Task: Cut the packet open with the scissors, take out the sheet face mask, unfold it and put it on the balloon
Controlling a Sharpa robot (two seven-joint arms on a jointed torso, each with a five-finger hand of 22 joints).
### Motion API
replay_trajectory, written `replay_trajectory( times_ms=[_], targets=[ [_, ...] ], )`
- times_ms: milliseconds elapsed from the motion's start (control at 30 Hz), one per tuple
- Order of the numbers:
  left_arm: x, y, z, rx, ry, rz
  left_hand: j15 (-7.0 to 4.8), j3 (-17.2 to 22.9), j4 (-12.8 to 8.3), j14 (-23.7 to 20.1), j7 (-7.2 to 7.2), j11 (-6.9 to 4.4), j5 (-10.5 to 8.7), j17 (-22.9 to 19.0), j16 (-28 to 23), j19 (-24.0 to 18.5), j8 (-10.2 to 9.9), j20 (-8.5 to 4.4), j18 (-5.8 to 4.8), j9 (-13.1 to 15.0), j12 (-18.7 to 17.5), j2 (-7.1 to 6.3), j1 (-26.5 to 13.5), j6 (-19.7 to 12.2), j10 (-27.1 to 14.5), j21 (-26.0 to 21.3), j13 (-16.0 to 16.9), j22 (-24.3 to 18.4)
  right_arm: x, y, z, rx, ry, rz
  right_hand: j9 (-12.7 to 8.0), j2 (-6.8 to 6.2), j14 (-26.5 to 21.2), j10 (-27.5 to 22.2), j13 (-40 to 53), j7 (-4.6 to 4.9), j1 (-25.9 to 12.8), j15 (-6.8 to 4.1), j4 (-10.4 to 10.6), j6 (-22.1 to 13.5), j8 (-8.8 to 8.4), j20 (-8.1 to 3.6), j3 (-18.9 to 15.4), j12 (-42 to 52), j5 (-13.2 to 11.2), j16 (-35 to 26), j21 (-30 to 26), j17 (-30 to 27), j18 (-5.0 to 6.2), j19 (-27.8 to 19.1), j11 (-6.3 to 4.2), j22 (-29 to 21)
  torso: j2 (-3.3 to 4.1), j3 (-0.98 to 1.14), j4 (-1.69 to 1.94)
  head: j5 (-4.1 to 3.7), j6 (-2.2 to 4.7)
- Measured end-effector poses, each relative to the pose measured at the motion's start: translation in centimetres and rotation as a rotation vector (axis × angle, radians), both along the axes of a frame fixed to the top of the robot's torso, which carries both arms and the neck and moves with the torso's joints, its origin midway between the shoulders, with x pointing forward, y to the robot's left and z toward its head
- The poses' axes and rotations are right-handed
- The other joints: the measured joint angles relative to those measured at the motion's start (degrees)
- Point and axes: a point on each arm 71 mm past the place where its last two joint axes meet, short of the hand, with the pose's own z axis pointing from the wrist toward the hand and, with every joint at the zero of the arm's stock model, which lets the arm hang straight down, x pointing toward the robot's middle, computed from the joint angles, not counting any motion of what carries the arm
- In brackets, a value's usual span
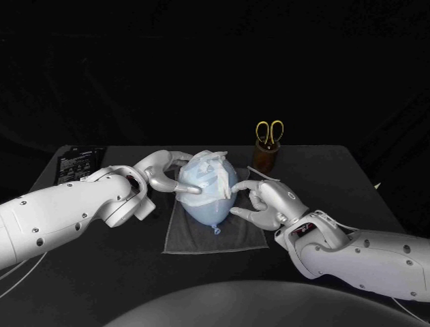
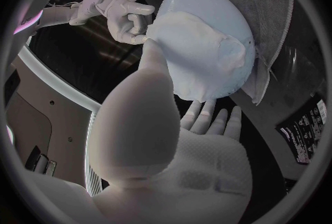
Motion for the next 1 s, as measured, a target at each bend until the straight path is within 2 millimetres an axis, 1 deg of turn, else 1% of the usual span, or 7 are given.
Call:
replay_trajectory(
  times_ms=[200, 300, 567, 667, 733, 900, 1000],
  targets=[
    [0.0, 0.0, 0.0, 0.000, 0.001, 0.000, 0.00, 0.0, 0.0, 0.0, 0.00, -0.20, 0.00, 0.0, 0.0, 0.0, 0.0, 0.00, 0.00, 0.0, 0.1, 0.00, 0.0, 0.0, 0.2, 0.0, 0.0, 0.0, 0.3, 0.3, -0.1, -0.001, -0.013, 0.003, 0.4, 0.42, 0.0, 0.0, 0.0, -0.09, 0.4, 0.00, 0.6, -0.3, 0.95, 0.00, -0.6, 0.0, 0.0, 0.0, 0.0, 0.0, -0.02, 0.0, 0.00, 0.0, 0.00, 0.01, 0.02, 0.06, 0.00],
    [0.0, 0.1, 0.0, 0.000, 0.001, 0.001, 0.00, 0.0, 0.0, 0.0, 0.00, -0.20, 0.00, 0.0, 0.0, 0.0, 0.0, 0.00, 0.00, 0.0, 0.2, 0.00, 0.0, 0.0, 0.2, 0.0, 0.0, 0.0, 0.5, 0.4, -0.1, 0.000, -0.018, 0.002, 0.6, 1.38, 0.0, 0.0, 0.0, -0.03, 0.2, 0.00, 0.9, -0.4, 1.78, 0.00, -0.9, 0.4, 0.0, 0.0, 0.1, 0.0, -0.03, 0.0, -0.01, 0.0, 0.00, 0.01, 0.02, 0.15, 0.00],
    [-0.1, 0.2, 0.0, 0.001, 0.003, 0.002, 0.00, 0.0, 0.0, 0.0, 0.00, -0.06, 0.00, 0.0, 0.0, 0.0, 0.0, 0.00, 0.00, 0.1, 0.2, 0.00, 0.0, 0.0, 0.3, 0.0, 0.0, 0.0, 0.7, 0.7, 0.1, 0.007, -0.026, 0.004, 1.4, 2.36, -0.1, 0.1, 0.0, -0.06, 0.5, 0.09, 1.7, -0.3, 4.01, 0.19, -1.7, 1.3, 0.0, 0.2, 1.2, 0.0, -0.05, 0.2, -0.14, 0.0, 0.01, -0.01, -0.03, 0.35, 0.00],
    [-0.1, 0.2, 0.0, 0.001, 0.003, 0.002, 0.00, 0.0, 0.0, 0.0, 0.00, 0.04, 0.00, 0.0, 0.0, 0.0, 0.0, 0.00, 0.00, 0.1, 0.2, 0.00, 0.0, 0.0, 0.4, 0.0, 0.0, 0.0, 0.8, 0.9, 0.2, 0.010, -0.029, 0.005, 1.8, 2.89, -0.1, 0.5, 0.0, -0.57, 0.6, 0.09, 2.1, 0.2, 5.33, -0.19, -2.1, 1.5, 0.0, 0.5, 1.6, 0.0, -0.07, 0.7, -0.53, 0.0, 0.01, -0.01, -0.04, 0.35, 0.00],
    [-0.1, 0.2, 0.0, 0.001, 0.003, 0.003, 0.00, 0.0, 0.0, 0.0, 0.00, 0.04, 0.00, 0.0, 0.0, 0.0, 0.0, 0.00, 0.00, 0.1, 0.2, 0.00, 0.0, 0.0, 0.4, 0.0, 0.0, 0.0, 0.9, 1.1, 0.2, 0.012, -0.031, 0.006, 2.1, 2.89, -0.1, 0.6, 0.0, -0.61, 0.6, 0.09, 2.3, 0.2, 6.02, -0.05, -2.3, 1.8, 0.0, 0.6, 2.1, 0.0, -0.07, 0.9, -0.65, 0.0, 0.01, -0.02, -0.04, 0.30, 0.00],
    [-0.1, 0.2, 0.0, 0.001, 0.004, 0.002, 0.00, 0.0, 0.0, 0.0, 0.00, 0.04, 0.00, 0.0, 0.0, 0.0, 0.0, 0.00, 0.00, 0.1, 0.2, 0.00, 0.0, 0.0, 0.4, 0.0, 0.0, 0.0, 1.1, 1.4, 0.2, 0.014, -0.035, 0.006, 3.0, 4.55, -0.4, 1.7, 0.0, -1.97, 0.9, -0.24, 3.2, 1.6, 8.82, -0.72, -2.7, 2.7, 0.0, 0.9, 3.6, 0.0, -0.10, 1.6, -1.67, 0.0, -0.02, -0.04, -0.03, 0.24, 0.00],
    [-0.1, 0.2, 0.0, 0.001, 0.004, 0.002, 0.00, 0.0, 0.0, 0.0, 0.00, 0.04, 0.00, 0.0, 0.0, 0.0, 0.0, 0.00, 0.00, 0.1, 0.2, 0.00, 0.0, 0.0, 0.4, 0.0, 0.0, 0.0, 1.3, 1.5, 0.2, 0.015, -0.039, 0.004, 3.4, 5.71, -0.6, 2.1, 0.0, -2.41, 1.1, -0.45, 3.7, 2.6, 10.21, -1.13, -2.3, 3.3, 0.0, 0.9, 4.3, 0.0, -0.13, 2.0, -2.14, 0.0, -0.04, -0.04, -0.02, 0.23, 0.00]
  ],
)
